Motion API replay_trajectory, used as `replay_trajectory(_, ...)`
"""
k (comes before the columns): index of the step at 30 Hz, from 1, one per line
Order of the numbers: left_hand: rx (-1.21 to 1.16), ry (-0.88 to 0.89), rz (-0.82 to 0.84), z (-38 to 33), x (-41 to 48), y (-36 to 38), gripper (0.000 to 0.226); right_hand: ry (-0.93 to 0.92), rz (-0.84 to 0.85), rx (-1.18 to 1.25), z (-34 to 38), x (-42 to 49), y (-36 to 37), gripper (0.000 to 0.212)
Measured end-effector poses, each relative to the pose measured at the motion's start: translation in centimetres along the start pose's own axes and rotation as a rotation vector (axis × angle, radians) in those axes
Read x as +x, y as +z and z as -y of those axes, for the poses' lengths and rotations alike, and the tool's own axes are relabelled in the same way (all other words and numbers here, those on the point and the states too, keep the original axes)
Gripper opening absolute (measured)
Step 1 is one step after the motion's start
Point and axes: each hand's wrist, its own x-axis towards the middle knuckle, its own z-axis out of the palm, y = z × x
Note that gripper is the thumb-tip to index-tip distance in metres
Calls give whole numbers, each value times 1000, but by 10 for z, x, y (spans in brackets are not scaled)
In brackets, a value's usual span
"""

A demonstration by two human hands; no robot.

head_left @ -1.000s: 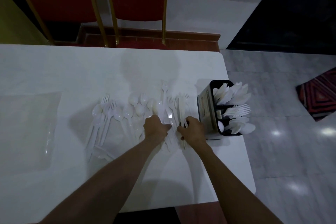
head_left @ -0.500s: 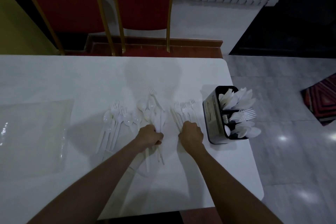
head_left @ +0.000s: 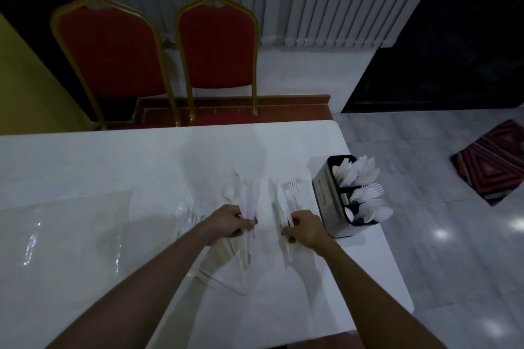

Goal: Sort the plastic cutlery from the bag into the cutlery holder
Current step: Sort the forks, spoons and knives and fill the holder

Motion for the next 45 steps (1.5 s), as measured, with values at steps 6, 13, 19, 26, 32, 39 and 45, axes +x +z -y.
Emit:
replay_trajectory(6, 70, 97, -26, -43, 1, -1, 21, -152, -37, 201, 15, -22, -36, 21)
replay_trajectory(13, 87, 231, -22, -115, 15, 37, 21, -239, -159, 340, 21, -36, -101, 13)
replay_trajectory(19, 112, 188, 1, -101, 31, 54, 20, -180, 3, 390, 6, -22, -83, 14)
replay_trajectory(26, 138, 3, -40, -34, 36, 26, 22, -55, 95, 283, 2, 0, -39, 8)
replay_trajectory(32, 119, -94, -79, 2, 40, 24, 24, 16, 105, 164, -4, 14, -3, 31)
replay_trajectory(39, 77, -153, -69, 19, 42, 26, 21, 52, 136, 150, -8, 15, 11, 18)
replay_trajectory(45, 227, -77, -150, 25, 42, 26, 16, 58, 112, 196, -16, 15, 14, 34)
